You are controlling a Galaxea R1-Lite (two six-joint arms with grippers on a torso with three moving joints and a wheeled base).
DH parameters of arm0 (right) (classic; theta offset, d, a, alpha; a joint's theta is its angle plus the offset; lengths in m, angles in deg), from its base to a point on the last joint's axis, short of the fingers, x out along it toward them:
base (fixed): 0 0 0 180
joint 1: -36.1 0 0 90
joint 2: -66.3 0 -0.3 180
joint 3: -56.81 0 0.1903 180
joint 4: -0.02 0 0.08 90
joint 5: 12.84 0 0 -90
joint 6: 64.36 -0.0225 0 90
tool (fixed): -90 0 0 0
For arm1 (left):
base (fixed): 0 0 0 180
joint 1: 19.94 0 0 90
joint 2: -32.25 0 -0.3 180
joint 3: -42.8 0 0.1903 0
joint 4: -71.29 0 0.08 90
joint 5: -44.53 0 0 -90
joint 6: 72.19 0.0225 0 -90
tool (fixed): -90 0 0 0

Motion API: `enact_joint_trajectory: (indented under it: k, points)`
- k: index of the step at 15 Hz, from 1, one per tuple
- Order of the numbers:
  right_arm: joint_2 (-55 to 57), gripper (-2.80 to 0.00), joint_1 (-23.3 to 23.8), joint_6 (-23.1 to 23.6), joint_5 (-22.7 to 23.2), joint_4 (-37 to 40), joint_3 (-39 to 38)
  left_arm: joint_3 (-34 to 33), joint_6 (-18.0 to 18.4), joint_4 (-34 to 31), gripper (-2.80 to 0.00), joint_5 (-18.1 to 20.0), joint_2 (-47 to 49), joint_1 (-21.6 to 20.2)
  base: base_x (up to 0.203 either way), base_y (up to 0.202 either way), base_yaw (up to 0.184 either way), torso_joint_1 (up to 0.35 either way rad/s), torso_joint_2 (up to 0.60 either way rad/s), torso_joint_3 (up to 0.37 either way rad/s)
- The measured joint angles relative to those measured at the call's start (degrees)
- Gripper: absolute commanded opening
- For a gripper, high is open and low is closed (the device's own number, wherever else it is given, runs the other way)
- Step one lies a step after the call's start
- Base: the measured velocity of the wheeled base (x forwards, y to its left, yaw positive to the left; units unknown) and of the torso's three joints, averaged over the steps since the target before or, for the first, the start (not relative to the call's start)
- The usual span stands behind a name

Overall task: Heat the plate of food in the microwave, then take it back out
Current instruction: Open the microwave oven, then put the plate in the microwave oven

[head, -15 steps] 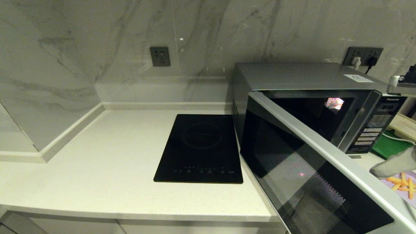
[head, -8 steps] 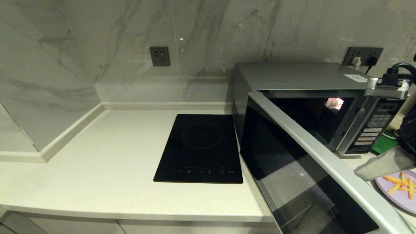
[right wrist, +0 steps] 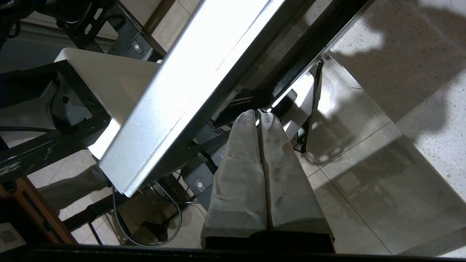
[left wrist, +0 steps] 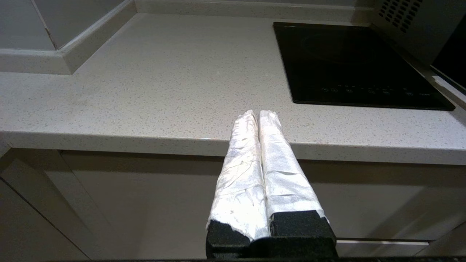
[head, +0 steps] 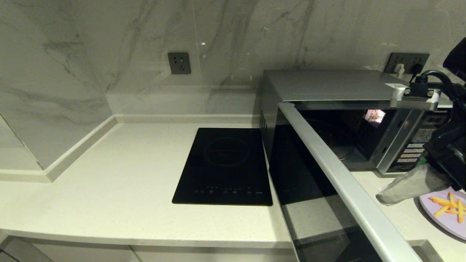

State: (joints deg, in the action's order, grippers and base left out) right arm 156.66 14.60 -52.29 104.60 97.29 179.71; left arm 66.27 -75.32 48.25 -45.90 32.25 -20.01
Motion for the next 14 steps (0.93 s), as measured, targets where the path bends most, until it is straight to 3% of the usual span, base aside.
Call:
enact_joint_trajectory:
  k: [3,6,8,11,12,14]
  points:
    - [0.24,-2.80,0.02,-2.74,-0.54,0.02,-0.12,0.00,0.02,-0.02,-2.80,0.01,0.00,0.00,0.000,0.000,0.000,0.000,0.00,0.000]
    - [0.30,-2.80,1.65,-14.38,-6.46,-4.11,0.28,0.00,0.04,0.00,-2.80,0.01,0.00,0.00,0.000,0.000,0.000,0.000,0.00,0.000]
    - [0.46,-2.80,2.27,-26.82,-18.28,-8.43,0.38,0.00,0.02,0.00,-2.80,-0.01,0.00,0.00,0.000,0.000,0.000,0.000,0.00,0.000]
    - [1.40,-2.80,5.28,-46.12,-41.79,-10.81,-0.23,0.00,0.01,0.00,-2.80,0.01,0.00,0.00,0.000,0.000,0.000,0.000,0.00,0.000]
    - [1.73,-2.80,7.99,-50.82,-46.90,-10.79,-0.57,0.00,0.01,-0.01,-2.80,0.01,0.00,0.00,0.000,0.000,0.000,0.000,0.00,0.000]
    - [2.58,-2.80,14.90,-55.57,-51.35,-10.57,-1.41,0.00,0.00,0.00,-2.80,0.00,0.00,0.00,0.000,0.000,0.000,0.000,0.00,0.000]
